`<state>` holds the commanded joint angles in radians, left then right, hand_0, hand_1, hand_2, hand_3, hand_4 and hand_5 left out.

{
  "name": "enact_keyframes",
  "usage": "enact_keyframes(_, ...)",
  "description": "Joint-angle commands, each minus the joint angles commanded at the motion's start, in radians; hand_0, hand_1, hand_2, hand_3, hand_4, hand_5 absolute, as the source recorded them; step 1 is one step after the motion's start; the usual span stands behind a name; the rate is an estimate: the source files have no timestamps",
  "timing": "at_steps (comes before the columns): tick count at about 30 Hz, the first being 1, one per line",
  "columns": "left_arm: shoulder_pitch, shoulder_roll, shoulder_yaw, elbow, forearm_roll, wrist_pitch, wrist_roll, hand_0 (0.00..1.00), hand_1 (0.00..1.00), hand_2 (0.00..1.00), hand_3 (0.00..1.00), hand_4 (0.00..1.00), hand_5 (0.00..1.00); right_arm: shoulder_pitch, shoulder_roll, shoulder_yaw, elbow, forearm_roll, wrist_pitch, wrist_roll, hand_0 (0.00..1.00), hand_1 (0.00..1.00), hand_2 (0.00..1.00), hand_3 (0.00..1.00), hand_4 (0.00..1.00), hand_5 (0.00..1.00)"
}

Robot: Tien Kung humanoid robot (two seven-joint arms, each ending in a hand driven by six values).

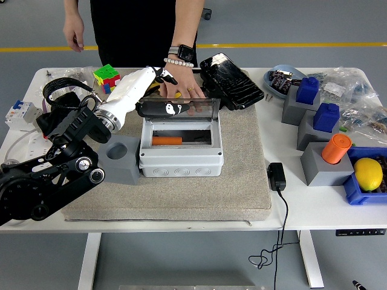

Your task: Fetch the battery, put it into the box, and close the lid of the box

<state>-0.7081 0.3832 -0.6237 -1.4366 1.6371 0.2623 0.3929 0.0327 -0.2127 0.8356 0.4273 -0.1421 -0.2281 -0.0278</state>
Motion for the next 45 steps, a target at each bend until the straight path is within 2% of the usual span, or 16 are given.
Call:
enact_keyframes(3,-0.002,0.016,0.005,-0.033,0.005,-0.042,0.039,0.705,0.725,0.711,0.673,0.973,0.512,-0.002,-0.001,0.0,0.0,0.0,0.0,0.0,0.569,0.638,0.646,0.541,0.869,0.407)
enact_keyframes(4,-0.003,0.019,0.006,-0.04,0.008,-0.052,0.048,0.577,0.636,0.651,0.64,0.975,0.533,-0.002,-0.001,-0.001,0.0,0.0,0.0,0.0,0.569,0.637,0.646,0.541,0.868,0.406)
enact_keyframes(7,-0.003,0.032,0.01,-0.067,0.015,-0.078,0.073,0.577,0.636,0.651,0.64,0.975,0.533,-0.001,-0.001,0.0,0.0,-0.001,0.001,0.0,0.569,0.637,0.646,0.541,0.868,0.406)
enact_keyframes(9,0.002,0.043,0.011,-0.092,0.016,-0.087,0.081,0.577,0.636,0.651,0.64,0.975,0.533,0.0,-0.001,0.002,0.001,-0.002,0.0,0.001,0.569,0.637,0.646,0.541,0.868,0.406)
enact_keyframes(10,0.004,0.048,0.011,-0.103,0.016,-0.089,0.083,0.528,0.601,0.621,0.621,0.975,0.531,0.0,-0.001,0.003,0.001,-0.002,0.0,0.001,0.569,0.638,0.646,0.541,0.868,0.406)
enact_keyframes(17,0.029,0.073,0.022,-0.178,0.009,-0.098,0.095,0.501,0.588,0.599,0.631,0.98,0.54,-0.002,-0.001,0.002,0.001,-0.001,0.001,0.0,0.568,0.638,0.645,0.541,0.868,0.406)
enact_keyframes(22,0.043,0.073,0.047,-0.201,0.001,-0.1,0.099,0.488,0.581,0.589,0.632,0.985,0.553,-0.003,0.0,0.0,0.001,-0.001,0.002,0.0,0.57,0.638,0.645,0.541,0.868,0.405)
enact_keyframes(34,0.076,0.061,0.089,-0.192,-0.019,-0.094,0.089,0.477,0.571,0.584,0.637,0.989,0.583,-0.004,0.001,-0.003,0.001,0.001,0.003,0.0,0.569,0.638,0.645,0.541,0.869,0.406)
enact_keyframes(37,0.083,0.062,0.076,-0.194,-0.023,-0.078,0.067,0.477,0.571,0.584,0.637,0.989,0.583,-0.003,0.001,-0.002,0.001,0.001,0.002,0.0,0.569,0.638,0.645,0.541,0.869,0.406)
enact_keyframes(40,0.098,0.062,0.041,-0.198,-0.04,-0.025,0.009,0.486,0.587,0.6,0.641,0.988,0.576,-0.003,0.001,-0.001,0.001,-0.001,0.002,0.001,0.569,0.637,0.645,0.541,0.868,0.405)
enact_keyframes(45,0.157,0.046,-0.056,-0.175,-0.177,0.127,-0.175,0.486,0.587,0.6,0.641,0.988,0.576,-0.002,0.002,-0.002,0.001,-0.001,0.002,0.001,0.569,0.637,0.645,0.541,0.868,0.405)
